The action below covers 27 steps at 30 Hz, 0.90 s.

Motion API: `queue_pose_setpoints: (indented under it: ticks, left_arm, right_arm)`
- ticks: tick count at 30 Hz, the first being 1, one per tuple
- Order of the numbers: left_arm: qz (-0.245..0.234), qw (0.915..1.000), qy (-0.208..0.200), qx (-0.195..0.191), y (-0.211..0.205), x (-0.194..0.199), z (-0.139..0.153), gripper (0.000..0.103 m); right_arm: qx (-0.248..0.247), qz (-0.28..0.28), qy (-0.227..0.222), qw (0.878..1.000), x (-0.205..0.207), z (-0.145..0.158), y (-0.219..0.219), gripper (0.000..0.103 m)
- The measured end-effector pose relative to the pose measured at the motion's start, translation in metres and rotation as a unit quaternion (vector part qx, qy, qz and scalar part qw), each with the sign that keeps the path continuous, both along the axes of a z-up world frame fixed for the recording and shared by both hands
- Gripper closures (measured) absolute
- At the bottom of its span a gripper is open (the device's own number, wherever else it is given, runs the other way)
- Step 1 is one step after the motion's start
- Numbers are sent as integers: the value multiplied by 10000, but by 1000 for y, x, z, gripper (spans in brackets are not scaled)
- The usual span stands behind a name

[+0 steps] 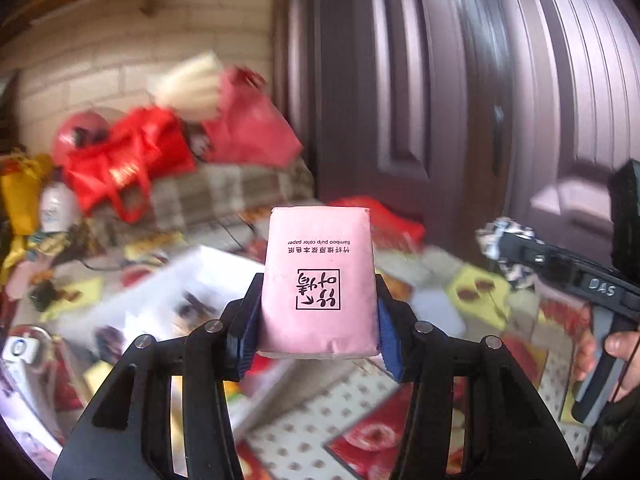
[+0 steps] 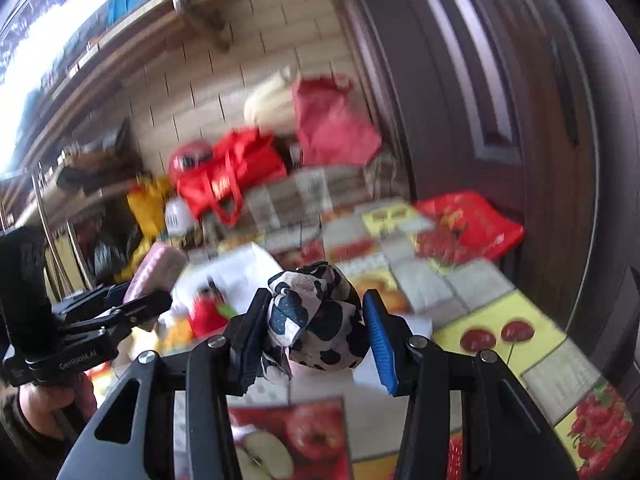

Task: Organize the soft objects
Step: 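Carry the pink tissue pack and patterned cloth over the white tray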

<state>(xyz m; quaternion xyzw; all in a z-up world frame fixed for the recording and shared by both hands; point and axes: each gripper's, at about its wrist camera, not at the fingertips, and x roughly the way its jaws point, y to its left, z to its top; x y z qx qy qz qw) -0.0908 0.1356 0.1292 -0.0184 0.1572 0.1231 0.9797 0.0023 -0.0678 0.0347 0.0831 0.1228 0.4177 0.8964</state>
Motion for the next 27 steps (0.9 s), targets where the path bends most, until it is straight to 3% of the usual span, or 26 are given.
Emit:
queue_pose_setpoints:
  ticks: [6, 27]
  left_arm:
    - [454, 9986, -169, -201, 33, -16, 2, 53]
    - [1239, 9905, -345, -477, 82, -39, -5, 53]
  right_arm:
    - [330, 92, -129, 9993, -7, 20, 2, 56]
    - [279, 267, -533, 9978, -22, 61, 40, 56]
